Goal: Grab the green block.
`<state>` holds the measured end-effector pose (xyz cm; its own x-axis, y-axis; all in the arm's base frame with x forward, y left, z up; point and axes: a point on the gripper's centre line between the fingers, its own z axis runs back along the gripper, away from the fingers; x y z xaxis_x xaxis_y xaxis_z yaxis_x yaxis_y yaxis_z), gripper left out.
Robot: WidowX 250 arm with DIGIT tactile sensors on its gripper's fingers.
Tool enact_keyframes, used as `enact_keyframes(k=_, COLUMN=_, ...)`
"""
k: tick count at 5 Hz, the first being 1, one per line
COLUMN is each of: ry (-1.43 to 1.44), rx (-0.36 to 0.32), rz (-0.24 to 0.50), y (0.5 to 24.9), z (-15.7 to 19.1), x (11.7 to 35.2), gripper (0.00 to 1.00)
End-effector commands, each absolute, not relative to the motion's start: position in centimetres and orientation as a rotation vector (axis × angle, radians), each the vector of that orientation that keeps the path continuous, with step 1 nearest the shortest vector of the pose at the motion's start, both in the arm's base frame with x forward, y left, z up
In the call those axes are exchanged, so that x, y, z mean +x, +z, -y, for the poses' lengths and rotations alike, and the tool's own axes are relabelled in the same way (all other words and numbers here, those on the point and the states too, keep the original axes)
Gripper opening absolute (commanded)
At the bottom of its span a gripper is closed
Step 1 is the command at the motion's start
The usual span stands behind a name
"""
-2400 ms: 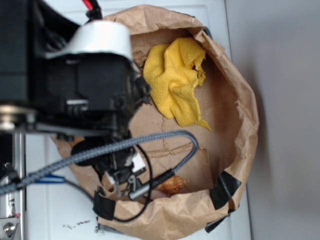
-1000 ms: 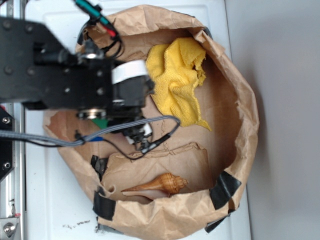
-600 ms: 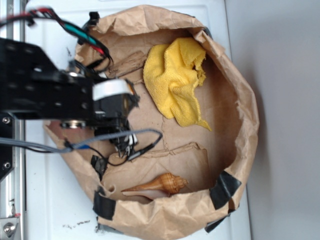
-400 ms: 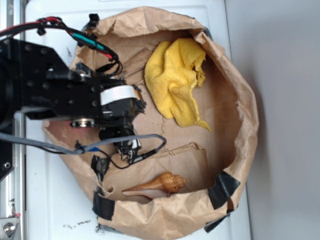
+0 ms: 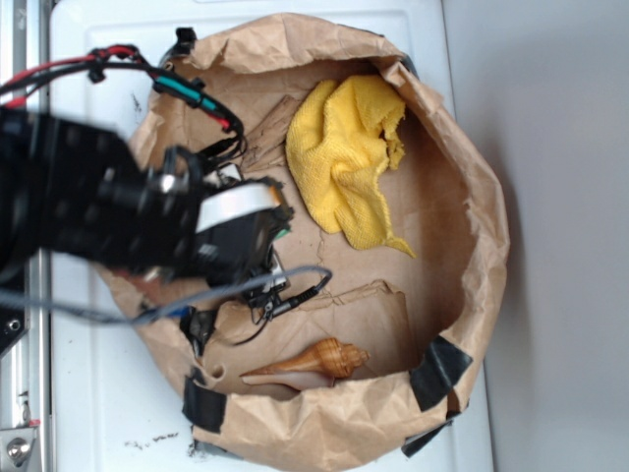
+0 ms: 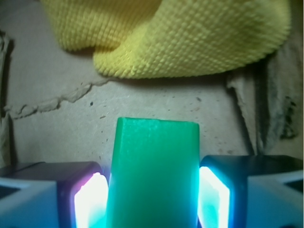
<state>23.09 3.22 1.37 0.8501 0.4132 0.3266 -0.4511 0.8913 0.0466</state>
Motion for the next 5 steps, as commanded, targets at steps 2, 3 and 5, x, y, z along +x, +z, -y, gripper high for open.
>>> enact_keyframes(k=2, ry=0.519, rx=-0.015, rz=0.276, y=10.7, z=-4.2, x=22.9, gripper=0.0)
enact_keyframes(k=3, ry=0.495, rx=-0.003, rz=0.286, y=13.1, z=-4.1, x=22.5, gripper=0.0)
enact_keyframes(k=5, ry=0.439, rx=-0.007, rz=0.328, y=16.0, z=-4.6, x=21.8, gripper=0.0)
